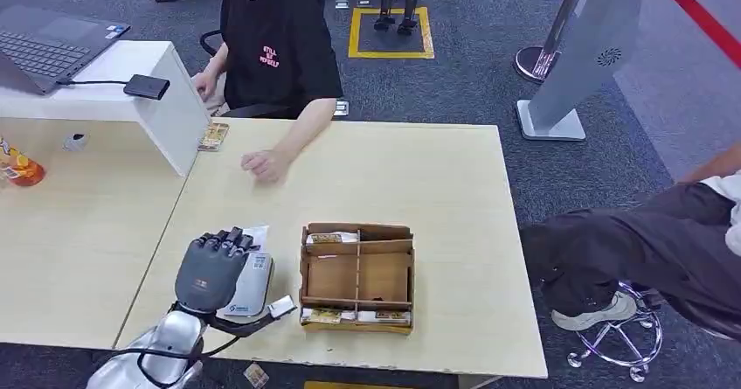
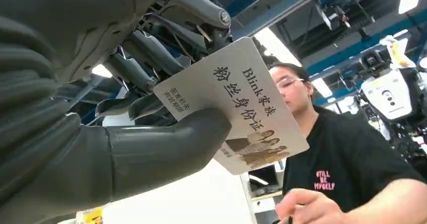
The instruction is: Pass the card to the sensor for recognition and then transmit it.
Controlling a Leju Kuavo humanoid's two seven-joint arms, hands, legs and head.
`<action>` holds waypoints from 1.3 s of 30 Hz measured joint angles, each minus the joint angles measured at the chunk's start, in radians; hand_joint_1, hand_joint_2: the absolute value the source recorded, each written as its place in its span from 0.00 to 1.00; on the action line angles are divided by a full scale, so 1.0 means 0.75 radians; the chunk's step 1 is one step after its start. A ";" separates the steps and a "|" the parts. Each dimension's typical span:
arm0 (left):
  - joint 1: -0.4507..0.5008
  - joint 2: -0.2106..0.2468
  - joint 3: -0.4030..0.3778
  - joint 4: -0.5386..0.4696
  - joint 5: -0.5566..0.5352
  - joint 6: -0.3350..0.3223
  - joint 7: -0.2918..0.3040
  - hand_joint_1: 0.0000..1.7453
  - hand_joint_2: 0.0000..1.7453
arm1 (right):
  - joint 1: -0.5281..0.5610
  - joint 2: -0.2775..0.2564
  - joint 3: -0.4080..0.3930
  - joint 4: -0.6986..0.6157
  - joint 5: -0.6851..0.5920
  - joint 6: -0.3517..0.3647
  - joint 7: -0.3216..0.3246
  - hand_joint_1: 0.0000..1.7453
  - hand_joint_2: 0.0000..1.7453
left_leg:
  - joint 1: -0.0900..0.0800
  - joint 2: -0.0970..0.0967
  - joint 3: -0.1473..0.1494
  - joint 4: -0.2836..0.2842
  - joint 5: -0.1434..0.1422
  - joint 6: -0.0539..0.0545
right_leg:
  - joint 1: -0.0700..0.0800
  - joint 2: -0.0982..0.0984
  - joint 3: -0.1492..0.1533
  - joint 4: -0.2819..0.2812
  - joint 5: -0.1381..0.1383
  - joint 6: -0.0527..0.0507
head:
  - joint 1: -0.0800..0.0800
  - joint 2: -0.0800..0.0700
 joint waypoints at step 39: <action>-0.407 -0.459 0.163 0.277 0.002 -0.190 -0.242 1.00 1.00 | -0.009 0.000 0.104 0.000 0.126 0.044 -0.029 0.00 0.00 | 0.000 0.000 -0.001 0.002 0.000 0.001 | 0.000 0.000 0.000 0.000 0.002 0.001 | 0.000 0.000</action>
